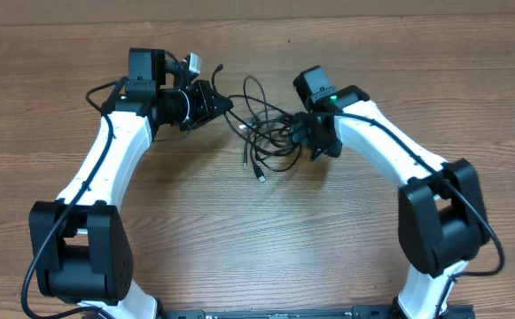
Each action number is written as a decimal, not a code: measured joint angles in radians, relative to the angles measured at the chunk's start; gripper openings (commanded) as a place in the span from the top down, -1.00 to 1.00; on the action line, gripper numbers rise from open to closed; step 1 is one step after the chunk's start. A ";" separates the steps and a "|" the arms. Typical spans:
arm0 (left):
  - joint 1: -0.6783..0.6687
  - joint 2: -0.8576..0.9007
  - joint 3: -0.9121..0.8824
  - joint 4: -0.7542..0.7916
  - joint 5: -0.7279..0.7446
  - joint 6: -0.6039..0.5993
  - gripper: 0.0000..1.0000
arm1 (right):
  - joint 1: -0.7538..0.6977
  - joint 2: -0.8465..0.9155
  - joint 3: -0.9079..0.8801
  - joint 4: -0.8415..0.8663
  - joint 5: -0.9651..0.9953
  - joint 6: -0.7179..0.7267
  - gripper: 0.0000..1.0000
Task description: Untangle cables
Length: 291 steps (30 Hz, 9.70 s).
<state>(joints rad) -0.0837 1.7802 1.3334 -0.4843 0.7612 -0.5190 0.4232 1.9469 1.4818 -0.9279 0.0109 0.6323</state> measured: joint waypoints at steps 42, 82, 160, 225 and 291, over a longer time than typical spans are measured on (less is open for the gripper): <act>-0.054 -0.004 0.009 -0.257 -0.572 -0.001 -0.80 | -0.004 -0.098 0.022 0.008 -0.165 -0.008 -0.70; -0.257 0.188 0.014 -0.172 -0.590 -0.425 -0.25 | -0.004 -0.098 0.022 -0.026 -0.159 -0.008 -0.83; -0.278 0.201 0.060 -0.352 -0.723 -0.758 -0.05 | -0.127 -0.098 0.022 -0.137 -0.081 -0.008 -1.00; -0.277 0.148 0.434 -0.510 -0.678 -0.436 0.92 | 0.084 -0.098 -0.085 0.220 -0.254 0.053 -0.76; -0.276 0.275 0.462 -0.541 -0.680 -0.425 0.91 | -0.082 -0.319 -0.128 0.325 -0.733 -0.116 0.93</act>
<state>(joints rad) -0.3595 2.0552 1.7950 -1.0248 0.0811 -0.9436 0.3408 1.6283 1.3537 -0.6025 -0.7223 0.5167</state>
